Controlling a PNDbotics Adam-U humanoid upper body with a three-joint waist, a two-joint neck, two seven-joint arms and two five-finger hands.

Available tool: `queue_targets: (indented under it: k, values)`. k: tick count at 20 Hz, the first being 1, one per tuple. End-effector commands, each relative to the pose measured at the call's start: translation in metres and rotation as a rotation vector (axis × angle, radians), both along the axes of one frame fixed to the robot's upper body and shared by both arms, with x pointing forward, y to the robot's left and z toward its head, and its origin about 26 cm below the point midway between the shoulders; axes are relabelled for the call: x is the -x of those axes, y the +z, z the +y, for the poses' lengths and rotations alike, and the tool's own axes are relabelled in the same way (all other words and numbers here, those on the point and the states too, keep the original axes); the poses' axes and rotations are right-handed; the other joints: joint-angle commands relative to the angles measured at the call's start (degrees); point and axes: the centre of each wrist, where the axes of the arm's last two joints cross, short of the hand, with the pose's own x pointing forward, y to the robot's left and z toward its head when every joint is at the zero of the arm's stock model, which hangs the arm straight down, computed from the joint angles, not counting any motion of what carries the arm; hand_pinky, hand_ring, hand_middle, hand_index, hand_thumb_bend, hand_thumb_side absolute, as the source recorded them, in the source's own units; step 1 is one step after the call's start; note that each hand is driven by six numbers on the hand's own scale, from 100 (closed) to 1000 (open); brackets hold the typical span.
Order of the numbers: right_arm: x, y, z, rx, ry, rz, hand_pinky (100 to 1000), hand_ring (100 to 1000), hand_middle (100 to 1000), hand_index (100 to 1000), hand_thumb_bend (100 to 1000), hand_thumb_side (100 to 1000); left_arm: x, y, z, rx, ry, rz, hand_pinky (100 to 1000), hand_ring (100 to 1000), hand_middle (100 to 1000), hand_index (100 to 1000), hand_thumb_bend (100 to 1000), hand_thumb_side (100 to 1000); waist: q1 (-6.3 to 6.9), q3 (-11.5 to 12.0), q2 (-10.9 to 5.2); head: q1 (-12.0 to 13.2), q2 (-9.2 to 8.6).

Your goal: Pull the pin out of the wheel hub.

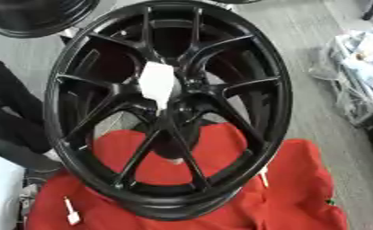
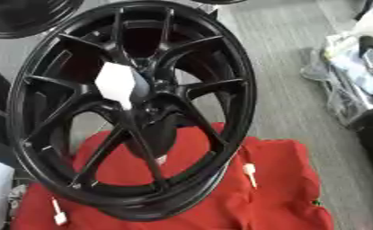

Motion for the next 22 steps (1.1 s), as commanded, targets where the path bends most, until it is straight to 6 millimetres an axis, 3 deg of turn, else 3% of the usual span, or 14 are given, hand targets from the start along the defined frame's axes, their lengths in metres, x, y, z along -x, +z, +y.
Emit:
queue_targets:
  k: [1, 5, 7, 12, 15, 16, 17, 18, 22]
  values:
    - [0.005, 0.002, 0.000, 0.038, -0.023, -0.001, 871, 888, 776, 884, 249, 116, 0.000, 0.011, 0.002, -0.012, -0.001, -0.031, 770, 797, 733, 792, 100, 800, -0.14, -0.1, -0.92, 0.2, -0.67]
    - [0.005, -0.005, -0.004, -0.008, -0.048, 0.052, 870, 887, 775, 881, 319, 100, 0.000, 0.010, 0.002, -0.011, -0.005, -0.029, 771, 798, 734, 792, 100, 802, -0.12, -0.1, -0.93, 0.2, -0.68]
    - [0.004, -0.006, -0.005, -0.026, -0.055, 0.061, 869, 887, 774, 880, 310, 100, 0.000, 0.010, 0.002, -0.011, -0.006, -0.029, 771, 798, 734, 792, 100, 802, -0.12, -0.1, -0.95, 0.2, -0.66]
    - [0.003, -0.004, -0.005, -0.079, -0.062, 0.047, 866, 881, 764, 871, 213, 100, 0.000, 0.010, 0.001, -0.012, -0.012, -0.027, 772, 799, 735, 792, 100, 803, -0.15, -0.2, -0.97, 0.2, -0.66]
    - [0.002, -0.001, -0.001, -0.120, -0.045, 0.022, 866, 880, 763, 872, 166, 174, -0.001, 0.011, -0.001, -0.011, -0.019, -0.029, 772, 799, 735, 792, 100, 802, -0.14, -0.1, -0.99, 0.1, -0.57]
    - [0.002, 0.000, 0.000, -0.134, -0.043, 0.014, 862, 876, 756, 864, 100, 294, -0.001, 0.011, -0.001, -0.012, -0.022, -0.030, 772, 799, 735, 792, 100, 801, -0.13, -0.1, -1.00, 0.1, -0.58]
    - [0.001, 0.001, 0.002, -0.157, -0.044, -0.001, 858, 873, 752, 860, 100, 361, -0.002, 0.012, -0.002, -0.012, -0.025, -0.031, 772, 799, 735, 792, 100, 801, -0.12, -0.1, -1.01, 0.1, -0.62]
    - [0.000, 0.002, 0.003, -0.186, -0.042, -0.017, 847, 859, 733, 840, 100, 485, -0.002, 0.012, -0.002, -0.012, -0.028, -0.033, 773, 799, 735, 792, 100, 800, -0.11, -0.1, -1.03, 0.1, -0.66]
    - [-0.009, 0.009, 0.013, -0.380, 0.024, -0.118, 835, 830, 678, 790, 100, 665, -0.005, 0.017, -0.010, -0.010, -0.053, -0.050, 773, 799, 736, 792, 100, 790, 0.02, 0.2, -1.18, -0.3, -0.71]
